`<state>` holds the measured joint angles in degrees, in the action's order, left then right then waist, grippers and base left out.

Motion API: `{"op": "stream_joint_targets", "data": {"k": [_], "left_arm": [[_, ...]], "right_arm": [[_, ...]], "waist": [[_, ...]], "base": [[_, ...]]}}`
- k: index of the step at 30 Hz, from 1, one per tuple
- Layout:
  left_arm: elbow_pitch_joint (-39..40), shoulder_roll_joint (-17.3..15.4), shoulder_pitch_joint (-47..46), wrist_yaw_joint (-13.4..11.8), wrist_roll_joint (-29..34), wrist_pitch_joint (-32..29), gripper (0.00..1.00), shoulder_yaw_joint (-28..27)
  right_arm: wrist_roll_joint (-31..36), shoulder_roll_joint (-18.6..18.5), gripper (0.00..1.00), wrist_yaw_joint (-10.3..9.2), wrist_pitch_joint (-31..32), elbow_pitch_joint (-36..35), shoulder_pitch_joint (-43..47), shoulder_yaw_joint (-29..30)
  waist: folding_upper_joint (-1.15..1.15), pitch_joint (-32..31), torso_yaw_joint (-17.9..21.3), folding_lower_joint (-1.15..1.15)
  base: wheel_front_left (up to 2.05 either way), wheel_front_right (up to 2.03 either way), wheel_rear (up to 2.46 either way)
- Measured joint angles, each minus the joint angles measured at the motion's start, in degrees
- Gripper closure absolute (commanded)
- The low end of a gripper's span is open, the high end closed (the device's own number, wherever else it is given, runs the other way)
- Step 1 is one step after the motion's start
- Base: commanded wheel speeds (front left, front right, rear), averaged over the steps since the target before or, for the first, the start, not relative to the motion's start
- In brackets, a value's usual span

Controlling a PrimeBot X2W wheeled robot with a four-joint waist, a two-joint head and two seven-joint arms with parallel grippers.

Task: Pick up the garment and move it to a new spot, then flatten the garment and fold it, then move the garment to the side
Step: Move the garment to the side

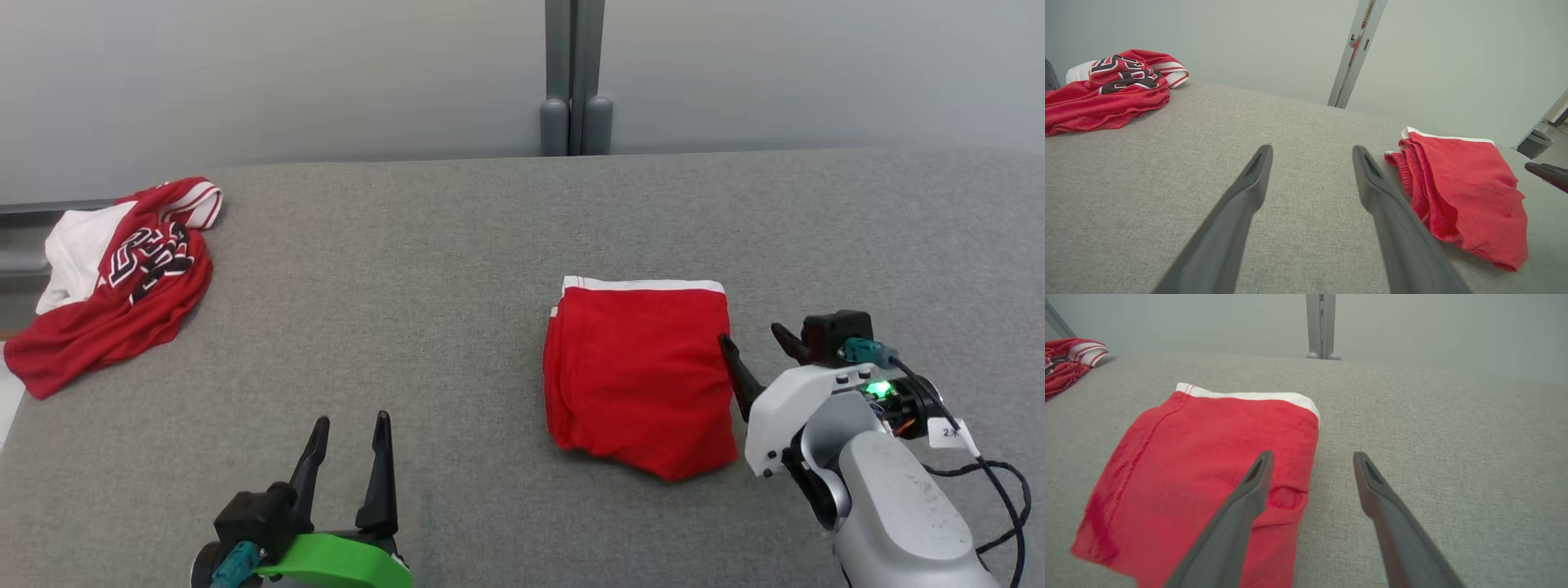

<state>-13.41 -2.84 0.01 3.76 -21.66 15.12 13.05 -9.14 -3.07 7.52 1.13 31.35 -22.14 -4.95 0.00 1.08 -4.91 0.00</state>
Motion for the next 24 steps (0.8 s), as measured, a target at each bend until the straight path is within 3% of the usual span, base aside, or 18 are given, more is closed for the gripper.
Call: {"op": "stream_joint_targets", "data": {"k": [9, 10, 11, 13, 16, 24], "left_arm": [[-0.09, 0.0, -1.65, -0.25, -0.52, 0.0, 0.0, 0.23], [-0.03, 0.0, -1.81, -0.27, -0.62, 0.0, 0.0, 0.22], [0.01, 0.0, -1.89, -0.32, -0.86, 0.01, 0.0, 0.25], [0.05, 0.0, -1.91, -0.46, -0.98, 0.0, 0.0, 0.24], [0.18, 0.0, -2.02, -0.73, -1.11, 0.0, 0.0, 0.25], [0.38, 0.0, -3.16, -0.77, -1.51, 0.0, 0.0, 0.45]], "right_arm": [[-4.09, -2.44, 0.0, 0.0, 8.78, 8.2, -5.13, -3.0], [-4.97, -2.57, 0.13, 0.0, 9.38, 8.62, -5.51, -3.34], [-5.79, -2.8, 0.49, 0.0, 9.78, 8.88, -5.84, -3.8], [-7.0, -3.19, 0.75, 0.0, 10.18, 9.23, -6.45, -4.17], [-8.43, -3.72, 1.0, 0.0, 11.57, 10.1, -7.46, -4.46], [-11.01, -5.19, 1.0, 0.01, 12.12, 11.37, -9.46, -5.57]], "waist": [[0.0, 3.15, -4.37, 0.0], [0.0, 3.52, -4.73, 0.0], [0.0, 3.88, -5.05, 0.0], [0.0, 4.51, -5.51, 0.0], [0.0, 5.4, -5.85, 0.0], [0.0, 7.0, -5.1, 0.0]], "base": [[0.0, 0.0, 0.0], [0.0, 0.0, 0.0], [0.0, 0.0, 0.0], [0.0, 0.0, 0.0], [0.0, 0.0, 0.0], [0.0, 0.0, 0.0]]}}
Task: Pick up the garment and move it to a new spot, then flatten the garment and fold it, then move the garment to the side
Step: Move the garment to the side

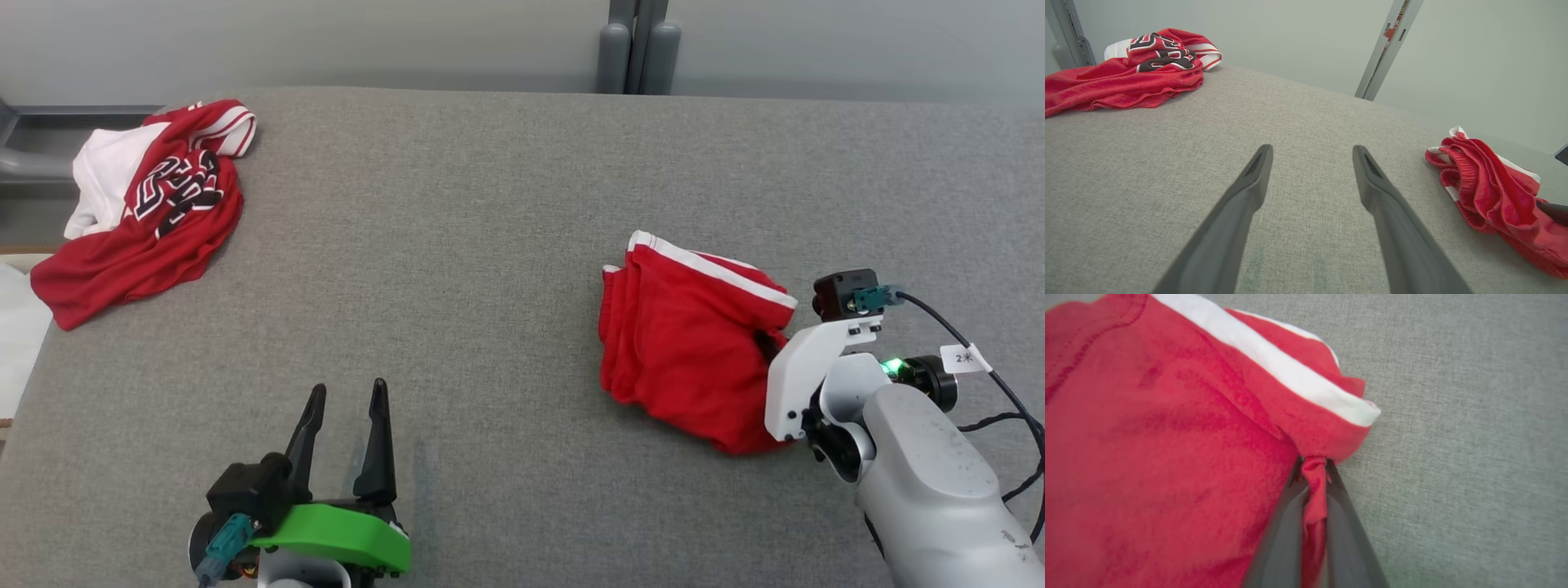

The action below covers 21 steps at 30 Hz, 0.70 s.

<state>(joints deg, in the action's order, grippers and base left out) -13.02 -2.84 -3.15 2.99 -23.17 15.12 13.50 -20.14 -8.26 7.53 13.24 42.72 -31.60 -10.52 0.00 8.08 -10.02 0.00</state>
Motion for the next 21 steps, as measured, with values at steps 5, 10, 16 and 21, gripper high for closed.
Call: {"op": "stream_joint_targets", "data": {"k": [5, 10, 16, 21], "left_arm": [[0.19, 0.0, -0.16, -0.03, 0.02, 0.0, 0.0, -0.2], [0.66, 0.0, -1.09, 0.1, 0.8, 0.0, 0.0, -0.13], [1.86, 0.01, -2.66, 0.62, 2.19, 0.0, 0.0, 0.59], [2.92, 0.0, -4.74, 1.09, 3.86, 0.0, 0.0, 0.71]], "right_arm": [[-1.4, -1.54, 1.0, 0.0, -1.77, -0.41, -1.2, -0.8], [-1.53, -5.78, 1.0, 0.0, -2.12, -1.79, -2.95, -2.16], [-2.16, -11.01, 1.0, 0.0, -2.78, -4.21, -4.62, -2.36], [-2.57, -13.93, 1.0, 0.0, -4.57, -4.64, -6.09, -0.83]], "waist": [[0.0, 0.62, 1.35, 0.0], [0.0, 1.2, 3.4, 0.0], [0.0, 2.4, 7.26, 0.0], [0.0, 4.26, 11.63, 0.0]], "base": [[0.0, 0.0, 0.0], [0.0, 0.0, 0.0], [0.0, 0.0, 0.0], [0.0, 0.0, 0.0]]}}
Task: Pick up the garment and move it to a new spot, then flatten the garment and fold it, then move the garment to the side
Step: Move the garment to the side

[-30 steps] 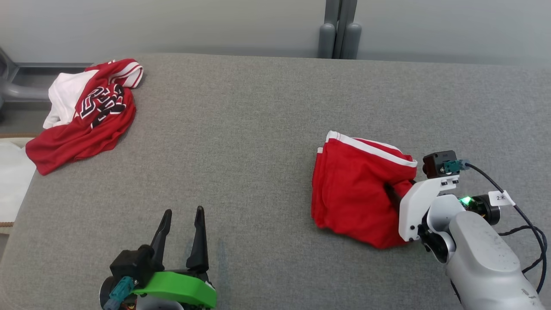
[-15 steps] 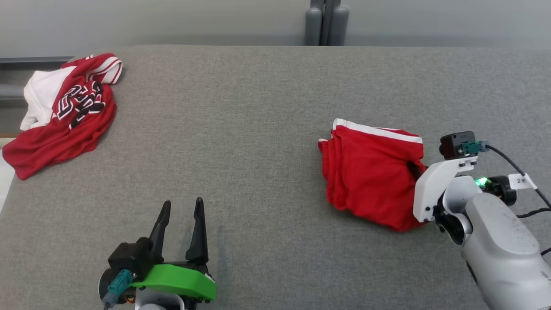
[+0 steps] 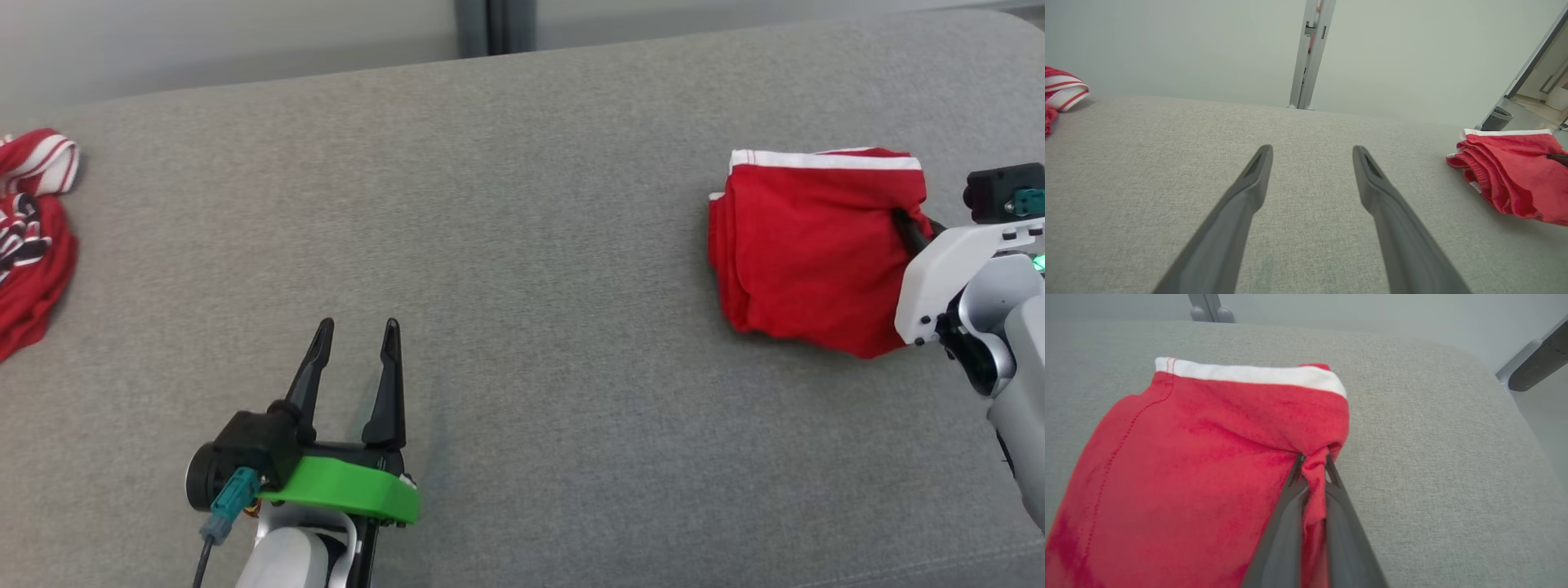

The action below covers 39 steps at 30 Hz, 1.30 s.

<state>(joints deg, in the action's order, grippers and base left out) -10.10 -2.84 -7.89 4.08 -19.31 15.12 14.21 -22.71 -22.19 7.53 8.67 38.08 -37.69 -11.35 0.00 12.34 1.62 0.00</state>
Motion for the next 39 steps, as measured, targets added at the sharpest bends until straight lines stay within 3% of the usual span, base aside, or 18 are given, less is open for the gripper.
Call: {"op": "stream_joint_targets", "data": {"k": [11, 19, 26, 32, 39], "left_arm": [[0.02, -1.24, -4.11, 1.04, 2.49, 0.0, 0.0, 1.36], [0.36, -1.94, -4.93, 1.26, 2.79, 0.0, 0.0, 1.96], [0.82, -2.24, -5.52, 0.87, 2.8, -0.16, 0.0, 2.0], [2.24, -2.31, -5.95, 0.42, 2.45, -0.16, 0.0, 1.42], [3.68, -2.32, -6.04, 0.26, 2.4, -0.1, 0.0, 1.16]], "right_arm": [[-0.48, 1.04, 1.0, 0.0, -6.19, 4.61, -2.31, 4.1], [-0.53, 3.12, 1.0, 0.0, -9.73, 9.13, -7.16, 4.69], [0.22, -1.11, 1.0, 0.0, -10.31, 13.03, -14.41, 4.09], [1.4, -9.1, 1.0, 0.0, -10.32, 16.11, -19.52, 2.8], [2.22, -14.28, 1.0, 0.0, -10.73, 20.28, -24.13, 2.09]], "waist": [[0.0, 5.9, 9.15, 0.0], [0.0, 10.2, 11.97, 0.0], [0.0, 12.32, 10.13, 0.0], [0.0, 13.73, 6.21, 0.0], [0.0, 15.74, 1.98, 0.0]], "base": [[0.0, 0.0, 0.0], [0.0, 0.0, 0.0], [0.0, 0.0, 0.0], [0.0, 0.0, 0.0], [0.0, 0.0, 0.0]]}}
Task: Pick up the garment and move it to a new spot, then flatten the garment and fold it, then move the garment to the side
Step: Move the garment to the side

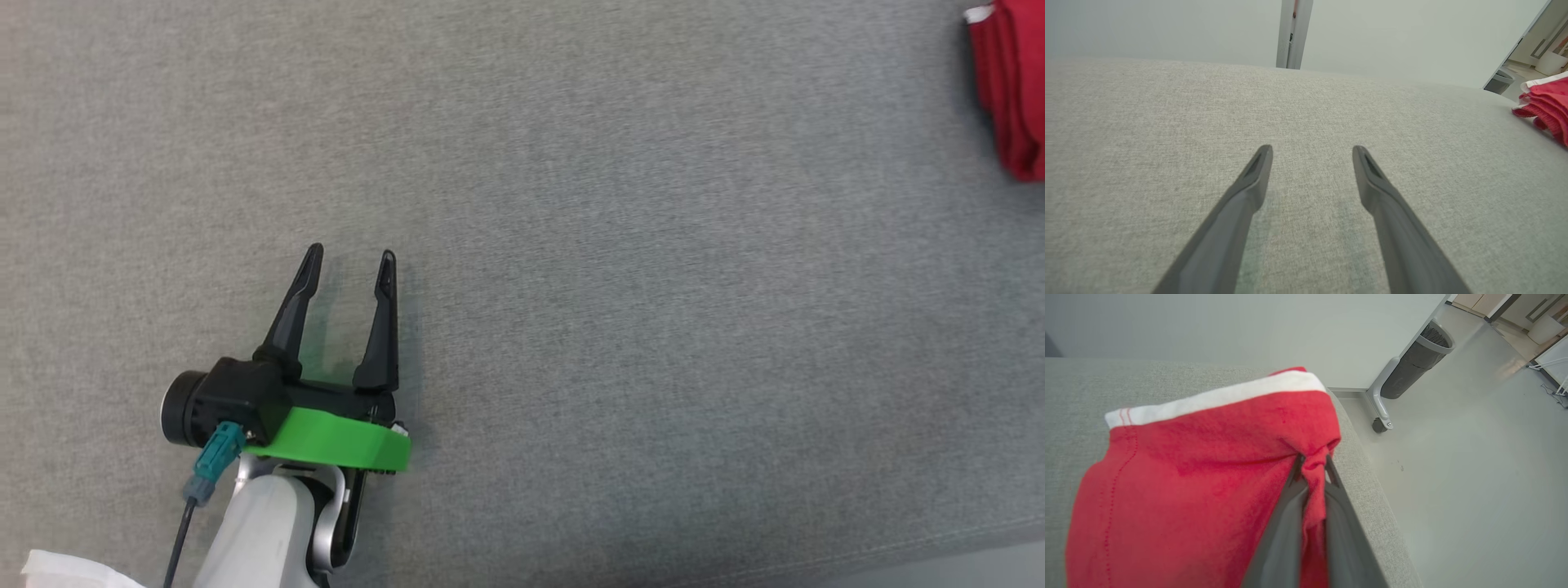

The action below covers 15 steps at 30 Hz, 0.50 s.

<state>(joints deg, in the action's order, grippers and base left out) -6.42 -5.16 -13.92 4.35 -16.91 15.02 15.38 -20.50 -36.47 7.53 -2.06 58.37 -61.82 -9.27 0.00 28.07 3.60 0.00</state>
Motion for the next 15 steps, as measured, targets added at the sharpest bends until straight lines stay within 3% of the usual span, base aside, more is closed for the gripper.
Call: {"op": "stream_joint_targets", "data": {"k": [2, 3, 4, 5, 15], "left_arm": [[0.15, -0.01, 0.0, 0.0, 0.0, 0.0, 0.0, -0.03], [0.19, 0.01, 0.0, 0.0, 0.0, 0.01, 0.0, -0.01], [0.2, 0.05, 0.0, 0.0, 0.0, 0.0, 0.0, 0.0], [0.2, 0.11, 0.0, 0.0, 0.0, 0.0, 0.0, 0.01], [-0.46, 0.41, 0.0, 0.0, 0.0, 0.01, 0.0, -0.59]], "right_arm": [[0.76, -0.53, 1.0, 0.0, -0.58, 1.44, -0.99, -0.05], [1.36, -0.56, 0.1, 0.0, -1.9, 2.85, -1.74, 0.36], [1.94, -0.35, 0.1, 0.0, -2.83, 3.53, -2.08, 0.73], [2.56, -0.13, 0.0, 0.0, -4.02, 4.05, -2.3, 1.01], [5.78, 3.54, 0.0, 0.0, -9.15, 6.75, -3.35, 0.52]], "waist": [[0.0, 0.71, -0.74, 0.0], [0.0, 1.37, -1.32, 0.0], [0.0, 1.67, -1.6, 0.0], [0.0, 1.89, -1.82, 0.0], [0.0, 0.82, -1.53, 0.0]], "base": [[0.0, 0.0, 0.0], [0.0, 0.0, 0.0], [0.0, 0.0, 0.0], [0.0, 0.0, 0.0], [0.0, 0.0, 0.0]]}}
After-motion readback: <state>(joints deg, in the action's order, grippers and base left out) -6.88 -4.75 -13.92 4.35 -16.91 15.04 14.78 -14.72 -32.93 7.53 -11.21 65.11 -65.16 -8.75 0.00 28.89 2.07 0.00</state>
